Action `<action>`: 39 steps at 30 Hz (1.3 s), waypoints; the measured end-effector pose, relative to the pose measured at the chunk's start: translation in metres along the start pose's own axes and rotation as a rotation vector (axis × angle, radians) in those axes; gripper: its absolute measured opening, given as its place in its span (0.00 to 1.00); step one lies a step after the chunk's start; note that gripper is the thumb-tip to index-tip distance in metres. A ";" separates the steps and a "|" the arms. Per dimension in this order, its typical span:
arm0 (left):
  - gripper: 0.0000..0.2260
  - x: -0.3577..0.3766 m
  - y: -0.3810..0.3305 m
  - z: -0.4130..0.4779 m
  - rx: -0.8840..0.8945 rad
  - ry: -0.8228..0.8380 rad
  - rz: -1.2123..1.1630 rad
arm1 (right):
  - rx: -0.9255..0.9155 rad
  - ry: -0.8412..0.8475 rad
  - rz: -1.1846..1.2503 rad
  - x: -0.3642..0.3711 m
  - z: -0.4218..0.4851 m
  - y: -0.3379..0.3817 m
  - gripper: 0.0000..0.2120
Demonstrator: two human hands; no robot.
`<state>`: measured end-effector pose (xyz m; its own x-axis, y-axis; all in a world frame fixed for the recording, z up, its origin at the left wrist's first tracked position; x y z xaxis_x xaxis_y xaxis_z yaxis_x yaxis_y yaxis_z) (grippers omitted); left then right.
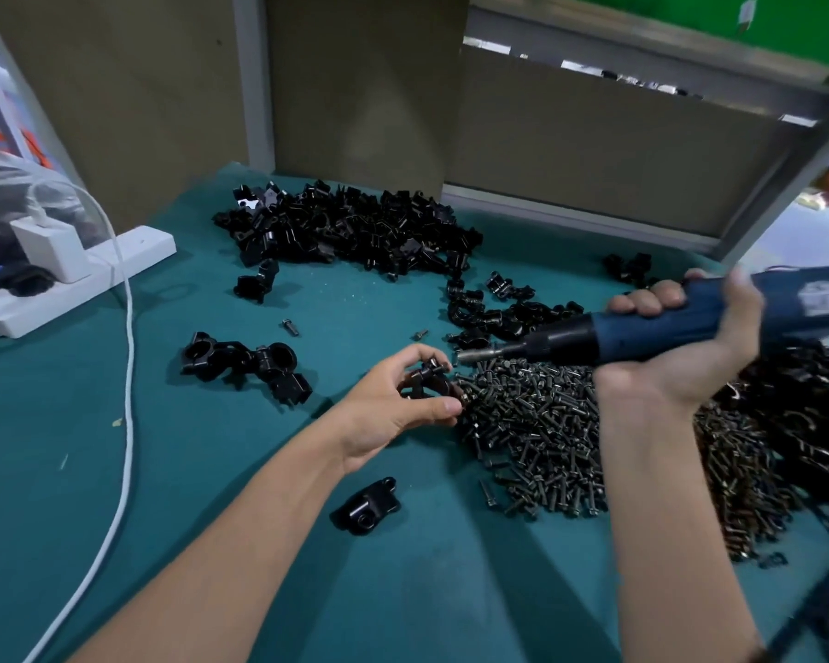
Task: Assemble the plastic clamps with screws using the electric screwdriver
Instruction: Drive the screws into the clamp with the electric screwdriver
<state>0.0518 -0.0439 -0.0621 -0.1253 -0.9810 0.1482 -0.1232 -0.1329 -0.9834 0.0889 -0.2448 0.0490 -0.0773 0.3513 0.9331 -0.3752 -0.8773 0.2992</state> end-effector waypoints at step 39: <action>0.16 0.012 -0.006 -0.007 0.062 0.114 0.297 | 0.152 -0.110 0.029 -0.030 0.019 -0.019 0.12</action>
<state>0.0438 -0.0536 -0.0534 -0.2568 -0.9565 -0.1388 -0.0051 0.1449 -0.9894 0.1159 -0.2445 0.0188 0.0188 0.2940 0.9556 -0.2300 -0.9289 0.2903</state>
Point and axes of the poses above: each hand's wrist, its own z-axis towards the middle knuckle, its own x-axis out of the palm, y = z × x, the point moved 9 cm from there along z, towards the middle knuckle, and after that the axes turned 9 degrees about z, right-handed, at the moved point
